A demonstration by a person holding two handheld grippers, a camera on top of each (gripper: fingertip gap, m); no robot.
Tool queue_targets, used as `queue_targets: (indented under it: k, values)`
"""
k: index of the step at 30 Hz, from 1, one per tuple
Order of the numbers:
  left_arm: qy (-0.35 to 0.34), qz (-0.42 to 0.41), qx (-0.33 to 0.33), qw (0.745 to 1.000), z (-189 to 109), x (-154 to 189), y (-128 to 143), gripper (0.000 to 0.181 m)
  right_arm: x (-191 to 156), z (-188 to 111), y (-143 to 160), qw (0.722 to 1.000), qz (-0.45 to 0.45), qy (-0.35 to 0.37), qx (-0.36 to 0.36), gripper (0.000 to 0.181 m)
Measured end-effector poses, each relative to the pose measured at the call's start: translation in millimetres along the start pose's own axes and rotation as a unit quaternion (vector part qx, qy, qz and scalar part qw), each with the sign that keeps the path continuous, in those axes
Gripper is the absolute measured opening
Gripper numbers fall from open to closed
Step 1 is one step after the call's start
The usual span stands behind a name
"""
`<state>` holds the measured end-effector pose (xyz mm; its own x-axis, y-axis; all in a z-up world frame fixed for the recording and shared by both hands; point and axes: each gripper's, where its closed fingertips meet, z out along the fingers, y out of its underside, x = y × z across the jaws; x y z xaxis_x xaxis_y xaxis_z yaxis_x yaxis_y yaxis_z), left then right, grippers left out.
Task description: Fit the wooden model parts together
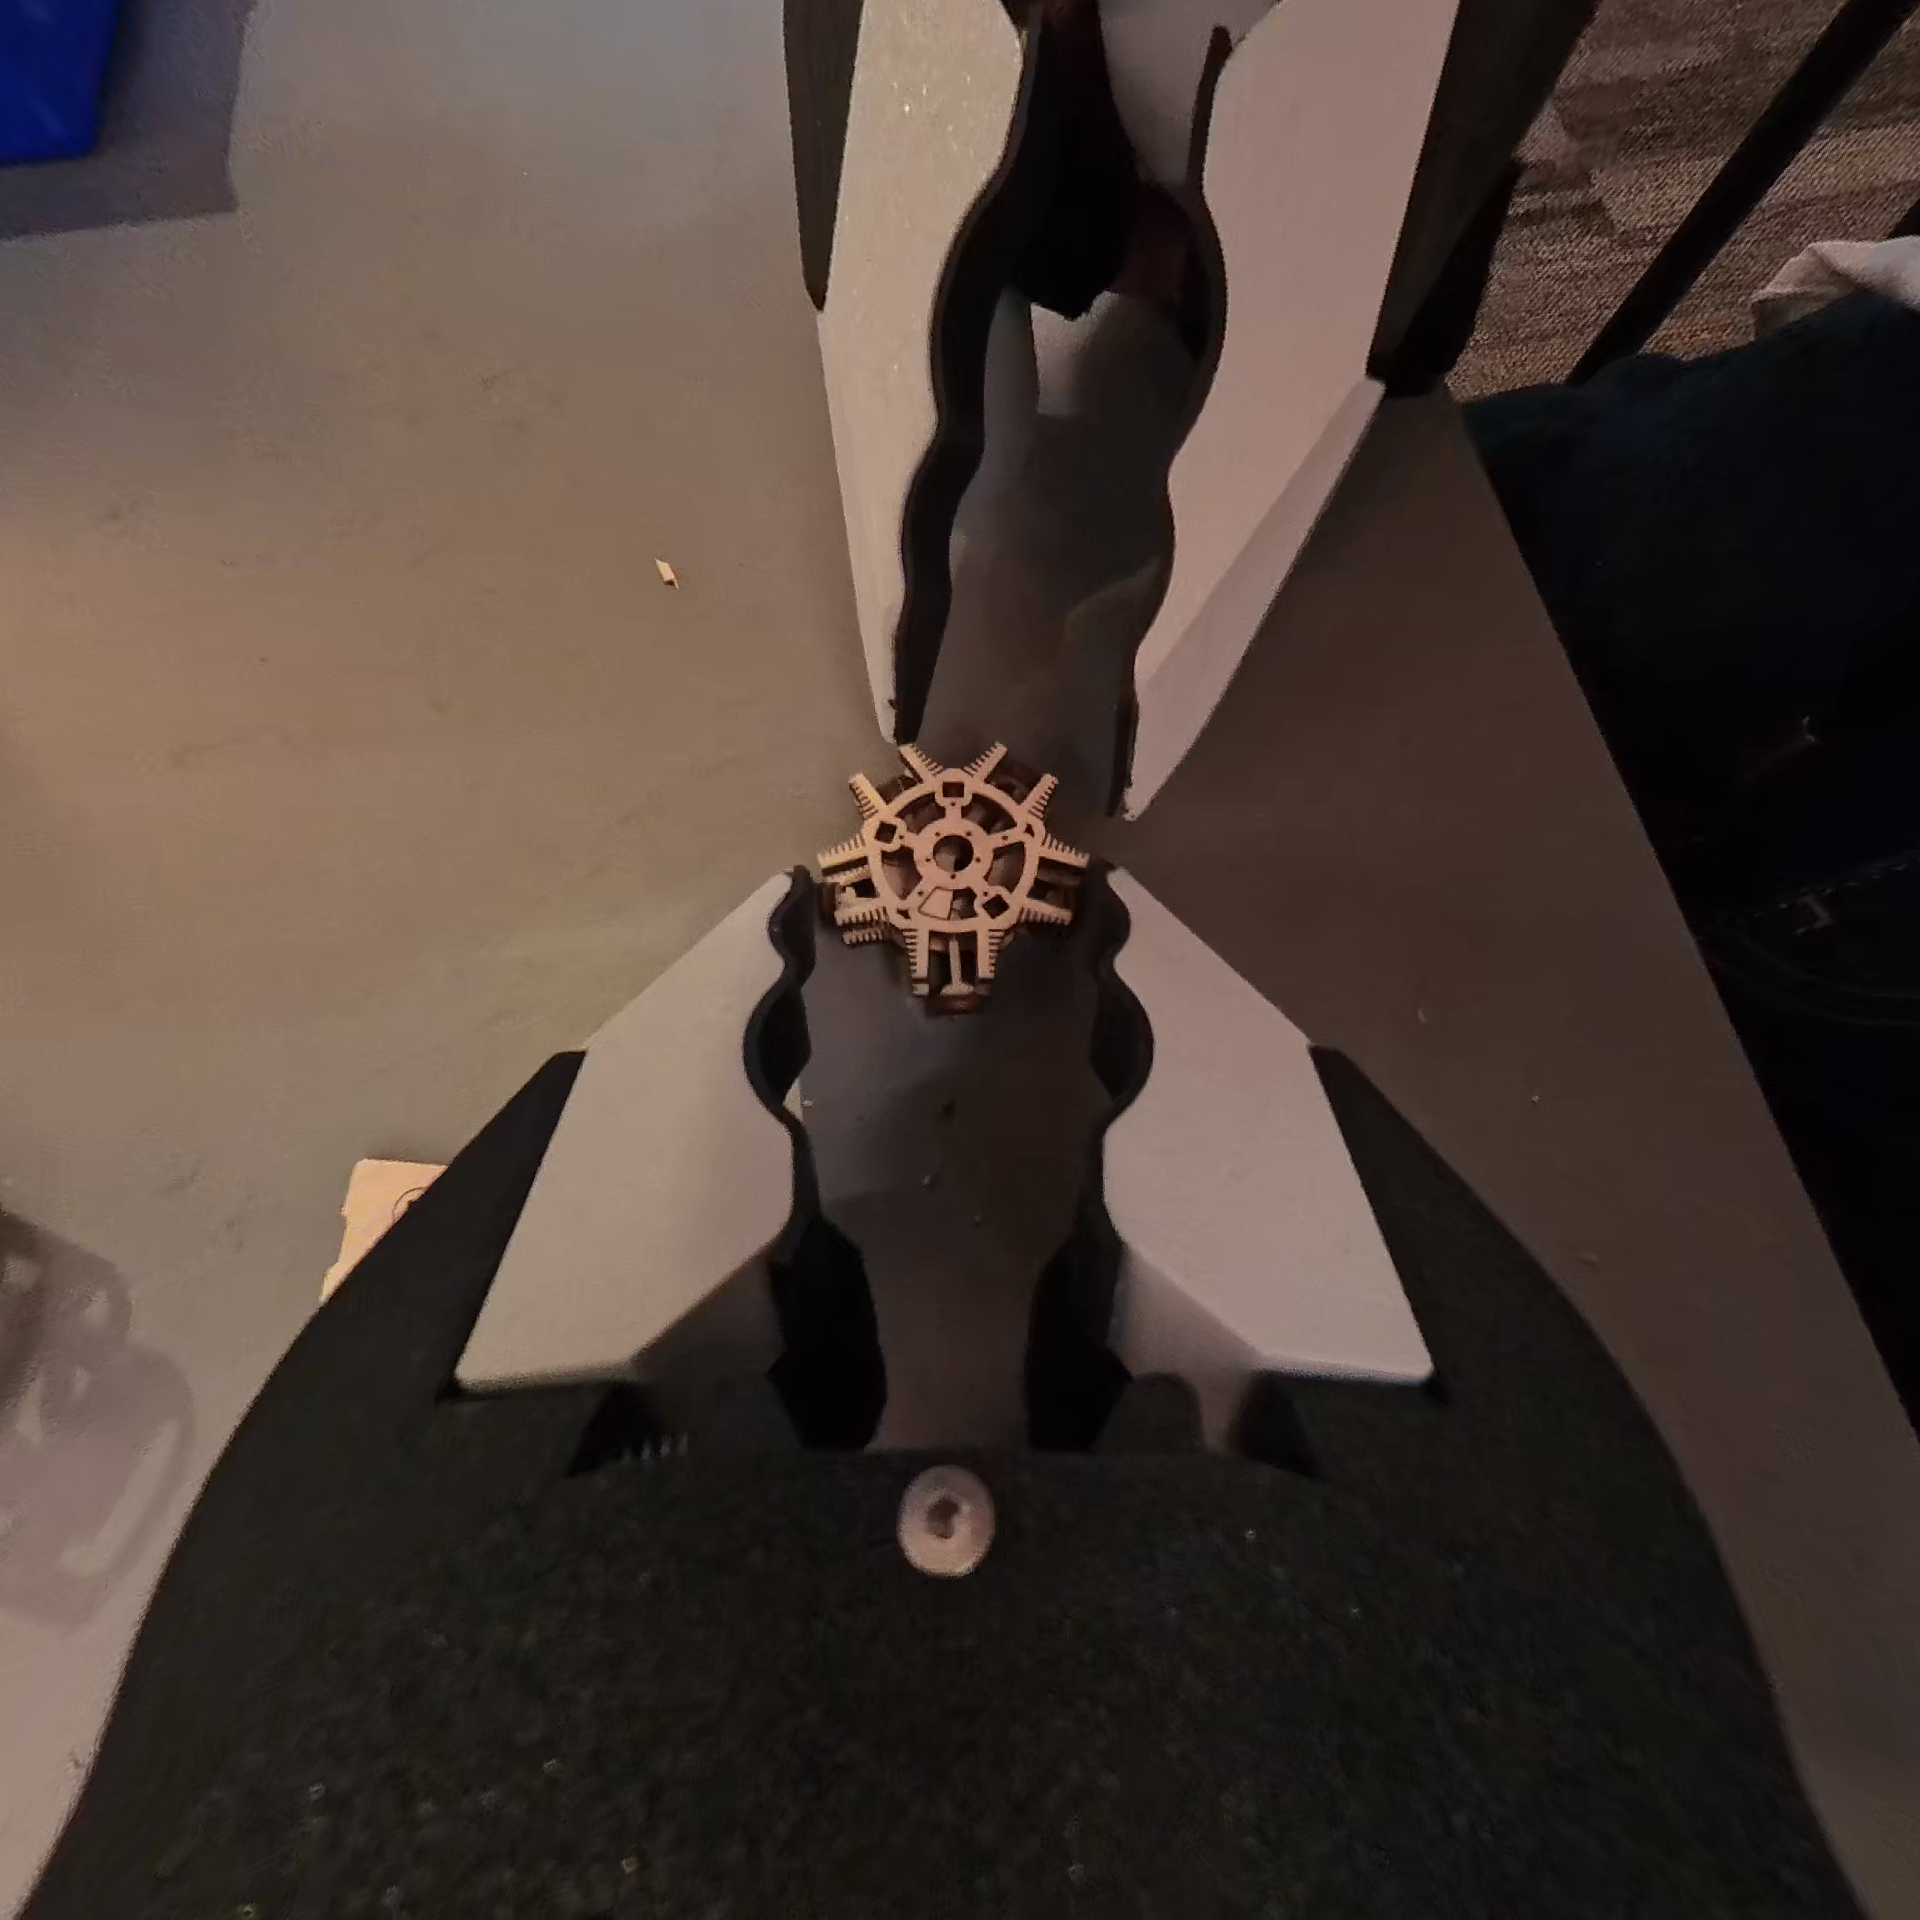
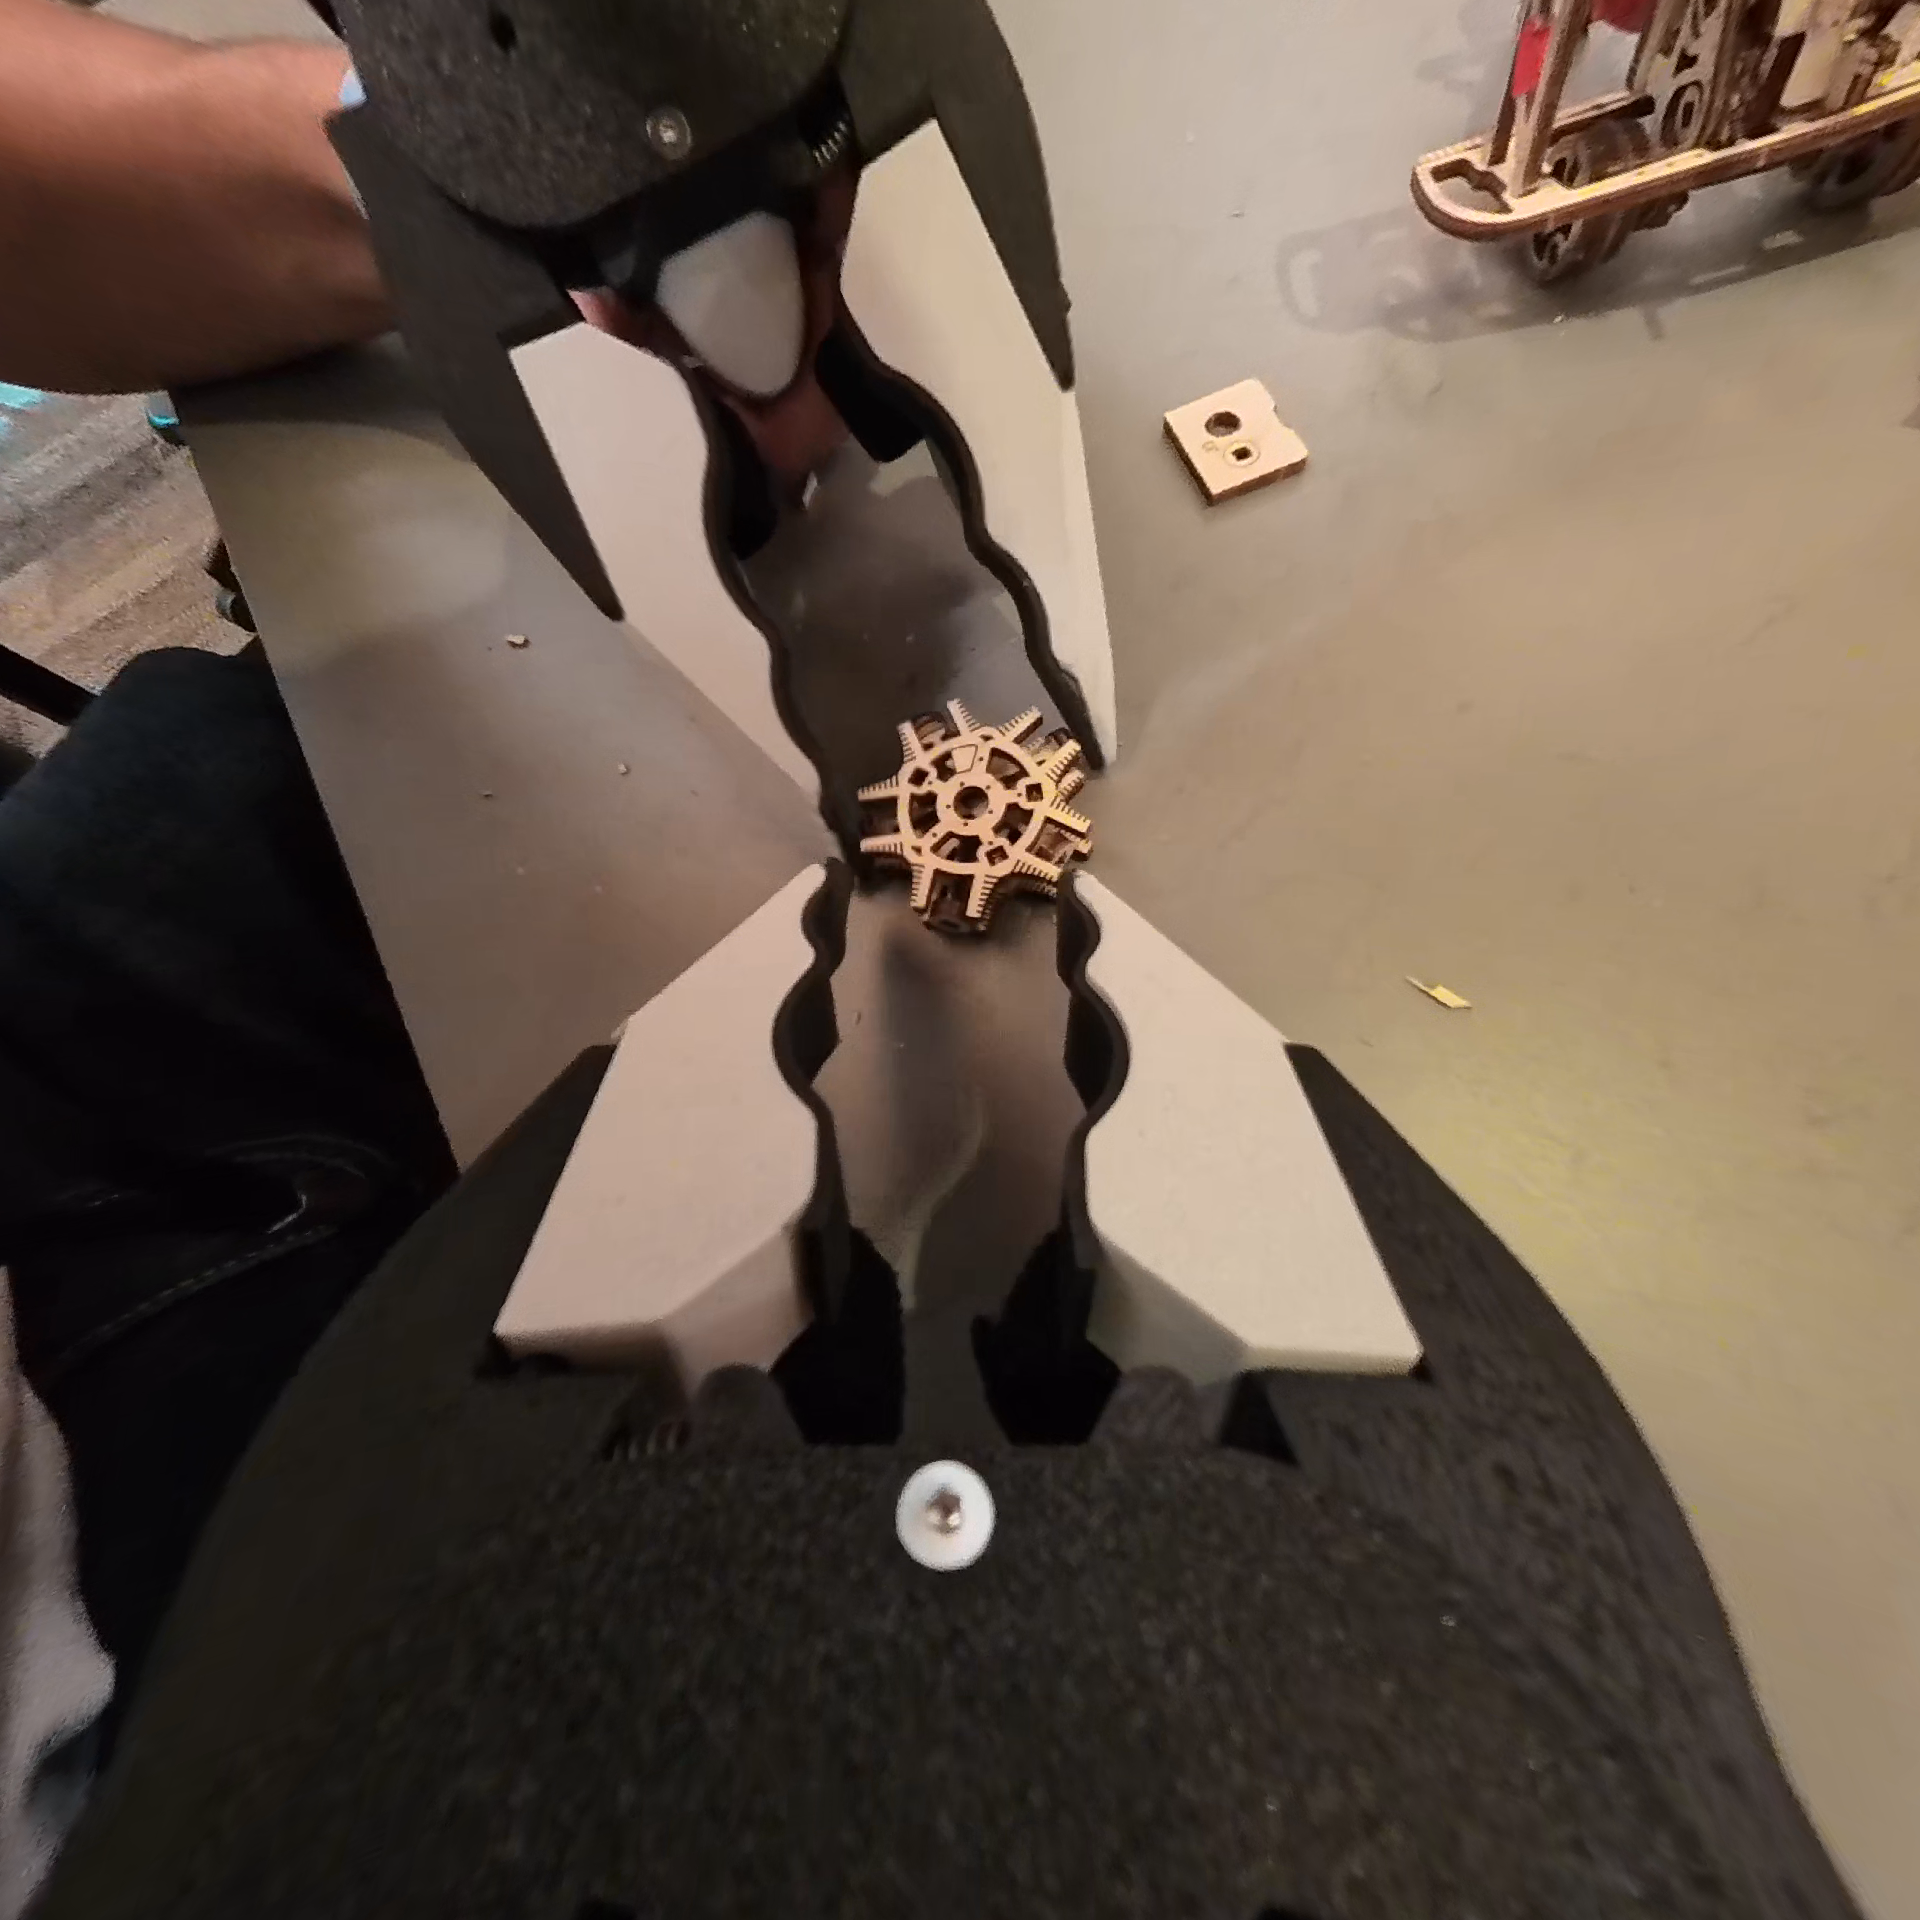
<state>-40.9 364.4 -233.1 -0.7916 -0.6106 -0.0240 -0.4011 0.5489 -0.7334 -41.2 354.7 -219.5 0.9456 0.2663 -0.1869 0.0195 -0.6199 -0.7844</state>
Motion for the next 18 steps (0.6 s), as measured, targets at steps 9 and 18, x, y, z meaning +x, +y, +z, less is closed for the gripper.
queue_targets:
  k: [9, 18]
  values:
    - [-0.009, -0.001, 0.001, 1.0, 1.4, -0.2, -1.7, 0.049, 1.4, 1.1, -1.0, 1.0, 0.006, -0.004, 0.004, 0.039]
    - [0.002, 0.002, 0.002, 1.0, 1.3, 2.4, -1.3, 0.047, -0.7, -3.7, -10.9, 0.996, 0.029, -0.077, 0.021, 0.042]
